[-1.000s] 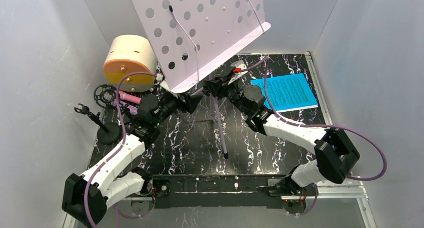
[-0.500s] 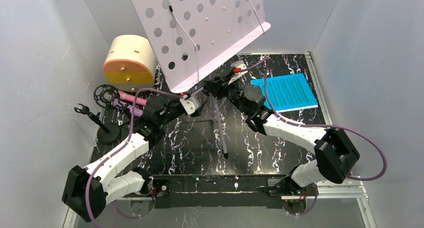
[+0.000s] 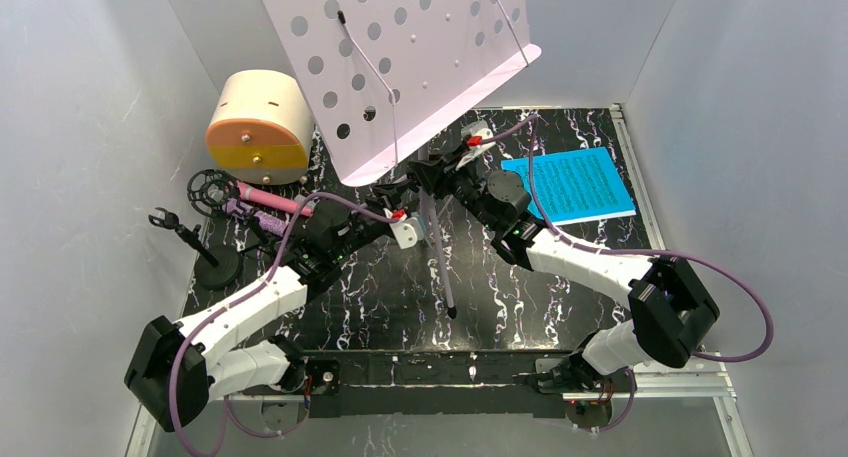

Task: Pack up the instrument practice props
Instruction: Unscrew the knob on the music stand, then close the music stand at the center of the board.

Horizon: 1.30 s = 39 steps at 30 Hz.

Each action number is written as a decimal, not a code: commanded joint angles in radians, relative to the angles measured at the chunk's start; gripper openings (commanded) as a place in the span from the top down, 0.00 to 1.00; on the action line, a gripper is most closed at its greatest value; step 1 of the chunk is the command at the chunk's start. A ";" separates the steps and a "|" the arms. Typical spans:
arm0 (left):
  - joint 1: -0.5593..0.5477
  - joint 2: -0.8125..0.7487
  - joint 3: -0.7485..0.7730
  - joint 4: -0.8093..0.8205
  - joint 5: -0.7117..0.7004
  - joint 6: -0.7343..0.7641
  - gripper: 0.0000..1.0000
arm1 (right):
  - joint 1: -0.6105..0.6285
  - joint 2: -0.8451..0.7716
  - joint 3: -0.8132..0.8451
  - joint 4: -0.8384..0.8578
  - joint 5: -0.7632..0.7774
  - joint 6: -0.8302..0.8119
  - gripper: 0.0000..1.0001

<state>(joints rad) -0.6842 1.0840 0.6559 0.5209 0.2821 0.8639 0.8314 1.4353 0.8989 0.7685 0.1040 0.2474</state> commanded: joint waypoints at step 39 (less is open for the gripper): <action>0.098 -0.105 0.118 -0.015 -0.270 -1.408 0.37 | 0.006 0.043 -0.035 -0.130 -0.036 0.167 0.99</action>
<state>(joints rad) -0.6315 0.9768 0.7040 0.4580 -0.0555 -0.6567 0.8307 1.4464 0.8993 0.7872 0.1009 0.2554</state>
